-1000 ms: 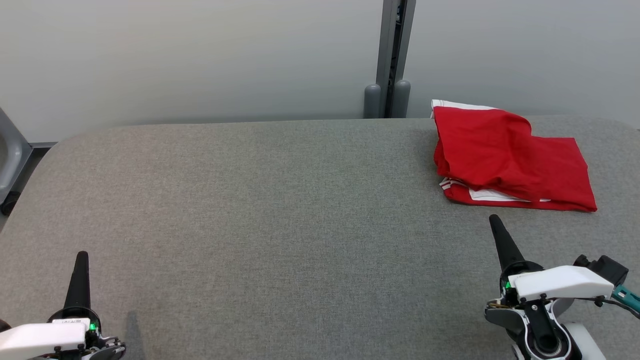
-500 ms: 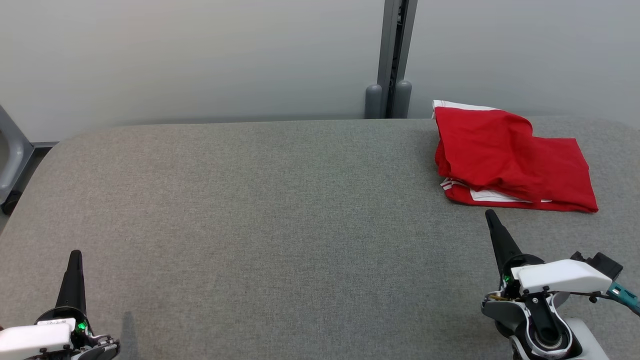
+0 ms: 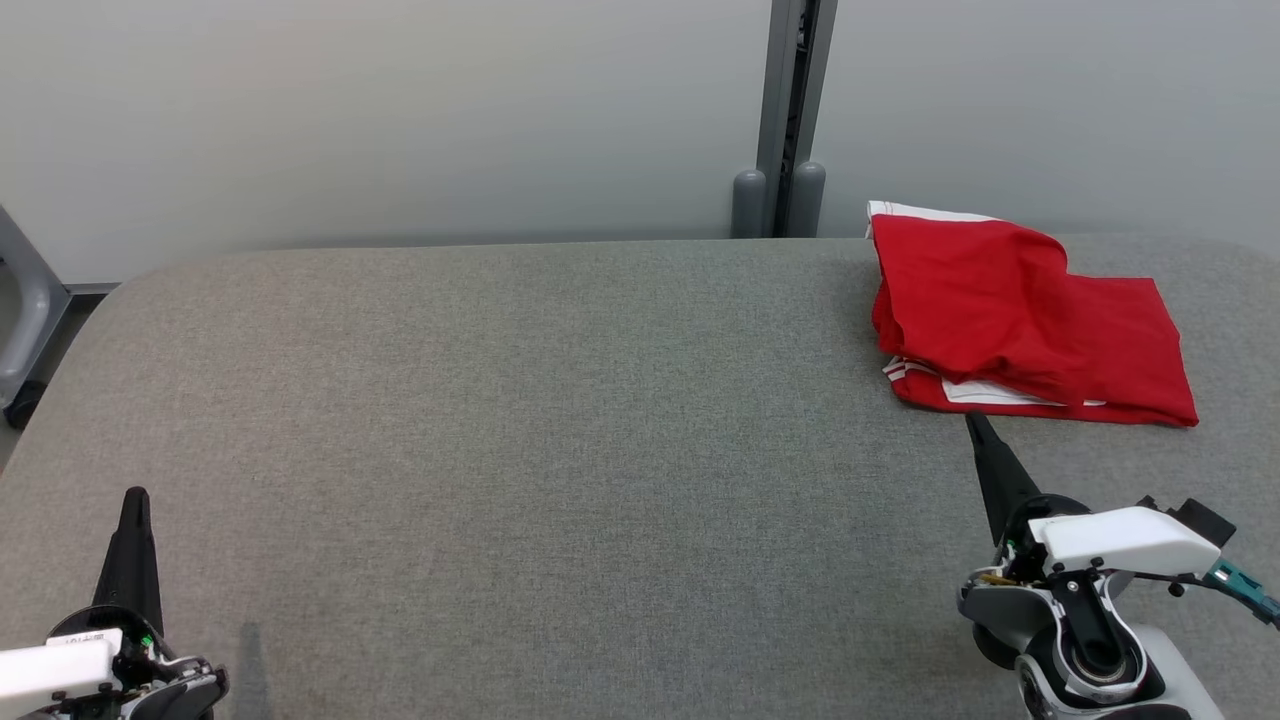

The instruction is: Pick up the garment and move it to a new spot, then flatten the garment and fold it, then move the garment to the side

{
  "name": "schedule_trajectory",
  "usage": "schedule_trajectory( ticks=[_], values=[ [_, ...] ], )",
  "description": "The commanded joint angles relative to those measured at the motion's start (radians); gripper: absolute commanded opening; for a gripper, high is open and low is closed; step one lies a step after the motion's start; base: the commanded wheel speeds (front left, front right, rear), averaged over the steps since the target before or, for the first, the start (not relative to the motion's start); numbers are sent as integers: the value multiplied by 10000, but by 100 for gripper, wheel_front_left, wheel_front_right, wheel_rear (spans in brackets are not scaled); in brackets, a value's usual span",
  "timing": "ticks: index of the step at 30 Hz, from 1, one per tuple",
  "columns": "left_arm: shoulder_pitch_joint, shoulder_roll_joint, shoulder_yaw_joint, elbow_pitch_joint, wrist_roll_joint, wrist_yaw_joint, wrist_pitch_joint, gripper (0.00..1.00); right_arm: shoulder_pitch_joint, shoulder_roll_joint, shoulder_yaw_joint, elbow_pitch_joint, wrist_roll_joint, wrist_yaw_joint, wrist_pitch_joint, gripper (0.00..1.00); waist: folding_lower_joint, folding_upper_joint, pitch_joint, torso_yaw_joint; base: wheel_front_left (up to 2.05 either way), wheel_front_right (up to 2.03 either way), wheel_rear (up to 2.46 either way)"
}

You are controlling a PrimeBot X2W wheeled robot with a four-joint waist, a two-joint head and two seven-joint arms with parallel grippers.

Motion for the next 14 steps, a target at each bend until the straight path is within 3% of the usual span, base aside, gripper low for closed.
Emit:
schedule_trajectory(
  ticks=[1,14],
  values=[
    [-162,59,81,-60,-217,-16,64,0,-130,-92,23,33,196,7,94,0,0,0,-1,3,0,0,0],
    [-246,61,198,-66,-780,-18,278,0,-243,-93,69,140,782,7,184,0,0,0,-7,21,0,0,0]
  ],
)
